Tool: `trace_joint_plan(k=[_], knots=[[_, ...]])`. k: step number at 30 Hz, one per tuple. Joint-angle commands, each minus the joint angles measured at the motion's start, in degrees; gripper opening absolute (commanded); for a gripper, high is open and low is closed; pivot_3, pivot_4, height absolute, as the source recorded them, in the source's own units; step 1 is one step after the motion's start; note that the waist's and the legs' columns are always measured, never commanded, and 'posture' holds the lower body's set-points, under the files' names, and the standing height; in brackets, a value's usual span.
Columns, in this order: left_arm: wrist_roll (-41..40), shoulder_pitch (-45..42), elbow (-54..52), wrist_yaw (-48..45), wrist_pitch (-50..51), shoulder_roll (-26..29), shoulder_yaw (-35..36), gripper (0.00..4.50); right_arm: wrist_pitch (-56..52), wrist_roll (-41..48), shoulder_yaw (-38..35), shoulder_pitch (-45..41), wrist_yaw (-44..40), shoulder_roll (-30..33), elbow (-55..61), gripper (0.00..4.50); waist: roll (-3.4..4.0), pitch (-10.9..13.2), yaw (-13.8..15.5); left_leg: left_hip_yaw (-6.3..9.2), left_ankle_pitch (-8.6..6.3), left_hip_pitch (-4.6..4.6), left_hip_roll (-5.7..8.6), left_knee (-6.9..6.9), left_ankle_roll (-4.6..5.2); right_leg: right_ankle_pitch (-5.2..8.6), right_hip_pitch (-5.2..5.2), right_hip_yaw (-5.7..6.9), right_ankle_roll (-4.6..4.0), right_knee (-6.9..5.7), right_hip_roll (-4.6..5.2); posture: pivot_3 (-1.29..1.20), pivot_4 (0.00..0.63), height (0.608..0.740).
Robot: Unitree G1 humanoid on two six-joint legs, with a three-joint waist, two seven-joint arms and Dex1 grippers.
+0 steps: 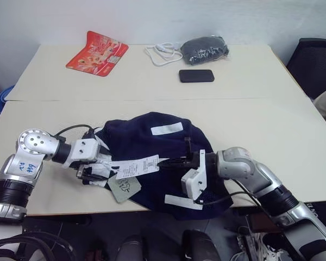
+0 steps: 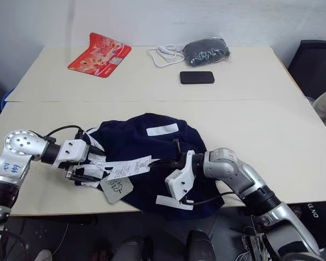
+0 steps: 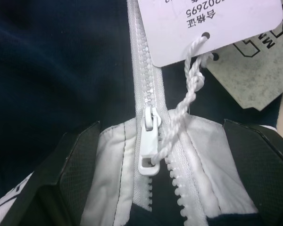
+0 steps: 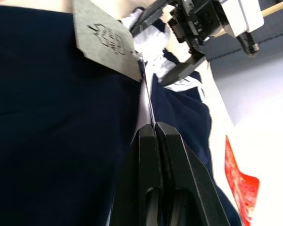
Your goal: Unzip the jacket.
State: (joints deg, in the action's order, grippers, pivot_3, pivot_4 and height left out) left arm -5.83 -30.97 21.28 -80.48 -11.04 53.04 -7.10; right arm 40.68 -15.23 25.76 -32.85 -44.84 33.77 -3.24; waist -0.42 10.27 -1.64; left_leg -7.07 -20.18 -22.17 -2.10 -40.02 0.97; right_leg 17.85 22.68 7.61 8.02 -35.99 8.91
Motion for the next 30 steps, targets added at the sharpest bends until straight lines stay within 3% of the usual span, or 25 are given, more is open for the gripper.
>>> trace_joint_plan(k=[1,10,17,23,29,30], knots=[[2.2,0.2,2.9,0.9,-2.0,0.2,-0.3,4.35,1.1,0.9,-1.2,-0.4,-0.2,0.7,1.7,0.06,0.01,0.0,0.0,0.0,0.0,0.03,-0.01,0.0,0.0,0.0,-0.01,0.0,0.0,-0.03,0.0,0.0,0.15,0.74],[6.4,1.9,7.1,4.4,-4.3,-3.0,-4.0,4.35,2.7,2.3,-3.7,-1.4,-1.1,4.0,-0.3,0.06,0.4,-0.2,0.4,0.02,0.02,0.26,0.0,-0.03,-0.02,0.0,-0.27,-0.01,0.0,-0.06,0.03,0.0,0.15,0.74],[7.3,2.0,12.9,6.1,-7.2,-3.4,-4.2,4.35,4.1,3.5,-6.6,-2.2,-1.8,8.7,-3.3,0.06,1.07,-0.6,0.3,0.02,0.02,1.18,0.02,0.19,-0.01,0.01,-1.03,-0.07,-0.02,0.03,0.07,0.0,0.15,0.74],[4.7,1.8,11.9,5.6,-6.0,-3.5,-2.6,4.35,-14.6,16.4,-4.3,-0.1,-6.7,2.8,7.8,0.06,1.49,-0.9,0.1,0.19,0.03,1.51,-0.01,0.39,-0.02,0.01,-1.11,-0.25,-0.02,-0.02,0.05,0.0,0.15,0.74],[4.2,1.6,9.9,4.7,-5.2,-3.0,-2.0,4.35,-47.9,18.2,0.8,-3.8,-6.8,-9.2,16.0,1.96,1.49,-0.9,0.2,0.16,0.01,1.55,0.02,0.39,0.02,0.01,-1.12,-0.37,-0.02,-0.03,0.06,0.0,0.15,0.74],[4.1,1.5,9.9,4.6,-5.3,-3.0,-1.9,4.35,-54.2,19.4,1.8,-4.8,-7.7,-10.8,16.8,1.96,1.49,-0.9,0.2,0.16,0.01,1.54,0.02,0.39,0.02,0.01,-1.1,-0.38,-0.03,-0.05,0.06,0.0,0.15,0.74]])
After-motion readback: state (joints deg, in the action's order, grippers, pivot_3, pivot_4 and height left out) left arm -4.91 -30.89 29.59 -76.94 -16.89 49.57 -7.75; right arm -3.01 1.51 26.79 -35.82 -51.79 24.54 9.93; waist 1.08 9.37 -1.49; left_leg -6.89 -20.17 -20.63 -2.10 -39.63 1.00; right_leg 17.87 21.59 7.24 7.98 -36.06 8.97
